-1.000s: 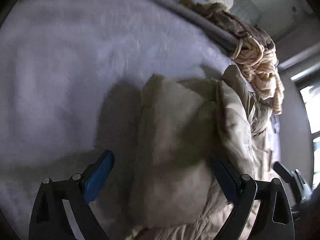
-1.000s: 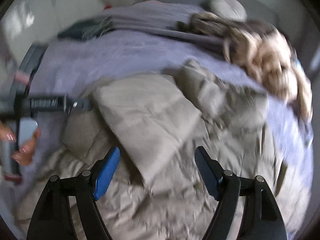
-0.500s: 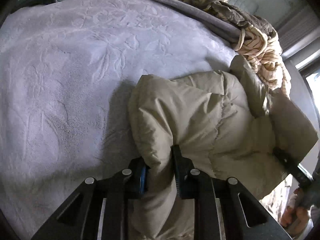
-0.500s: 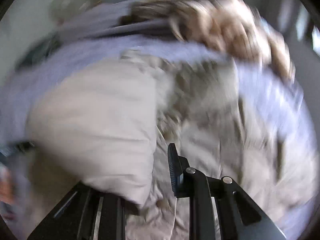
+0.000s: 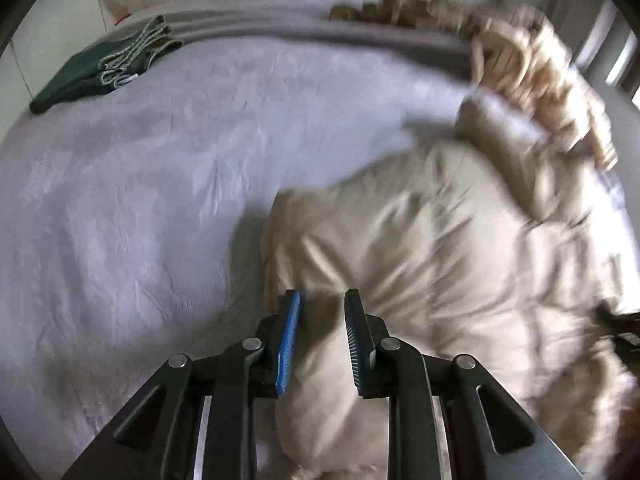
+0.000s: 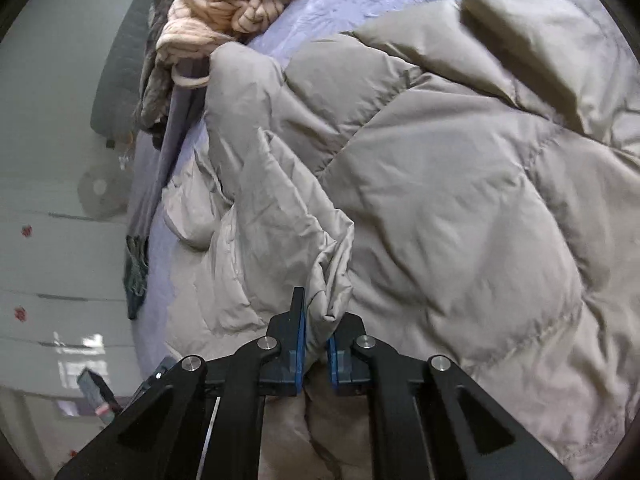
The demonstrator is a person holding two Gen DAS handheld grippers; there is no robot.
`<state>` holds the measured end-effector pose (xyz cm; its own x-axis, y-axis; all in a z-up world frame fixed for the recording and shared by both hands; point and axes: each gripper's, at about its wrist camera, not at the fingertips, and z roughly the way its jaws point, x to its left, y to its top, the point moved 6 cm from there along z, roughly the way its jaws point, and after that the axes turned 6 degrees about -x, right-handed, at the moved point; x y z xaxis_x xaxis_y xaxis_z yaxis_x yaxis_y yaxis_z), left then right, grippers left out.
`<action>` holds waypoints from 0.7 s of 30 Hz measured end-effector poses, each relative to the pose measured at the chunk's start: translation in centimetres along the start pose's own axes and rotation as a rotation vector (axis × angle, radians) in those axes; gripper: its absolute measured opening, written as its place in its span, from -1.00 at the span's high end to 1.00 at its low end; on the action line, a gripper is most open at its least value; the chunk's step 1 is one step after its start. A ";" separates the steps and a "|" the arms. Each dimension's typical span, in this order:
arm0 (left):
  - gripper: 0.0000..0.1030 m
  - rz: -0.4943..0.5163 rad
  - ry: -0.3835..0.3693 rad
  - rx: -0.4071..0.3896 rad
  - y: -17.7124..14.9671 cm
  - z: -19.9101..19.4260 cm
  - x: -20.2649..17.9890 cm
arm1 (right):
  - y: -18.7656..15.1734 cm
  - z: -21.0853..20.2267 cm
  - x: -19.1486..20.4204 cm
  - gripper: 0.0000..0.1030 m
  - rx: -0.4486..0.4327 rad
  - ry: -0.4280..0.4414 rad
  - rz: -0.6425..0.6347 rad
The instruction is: Fold large clothes
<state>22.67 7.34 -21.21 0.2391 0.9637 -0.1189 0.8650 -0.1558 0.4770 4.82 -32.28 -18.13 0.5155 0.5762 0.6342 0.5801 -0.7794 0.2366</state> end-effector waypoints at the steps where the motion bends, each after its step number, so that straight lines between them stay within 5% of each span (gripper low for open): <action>1: 0.52 0.008 0.015 0.012 -0.5 0.8 0.1 | -0.6 -0.1 -0.1 0.82 0.004 -0.012 -0.002; 7: 0.52 0.043 0.062 0.025 -0.7 1.7 -0.3 | -1.6 0.3 -1.4 0.84 0.029 -0.038 -0.024; 11: 0.52 0.078 0.081 0.003 -0.1 -0.7 -1.0 | -0.5 -2.0 -1.0 0.68 -0.008 -0.104 -0.099; 18: 0.52 0.118 0.010 0.007 -2.2 -5.6 -5.8 | -0.7 -7.2 -4.1 0.67 -0.015 -0.101 -0.047; 21: 0.51 0.129 -0.030 0.028 -3.4 -6.8 -8.7 | -1.0 -8.8 -5.9 0.43 -0.023 -0.087 0.018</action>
<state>14.70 0.98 -15.90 0.3615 0.9285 -0.0843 0.8382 -0.2841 0.4654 -4.36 -37.13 -15.63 0.5791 0.5807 0.5722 0.5562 -0.7946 0.2434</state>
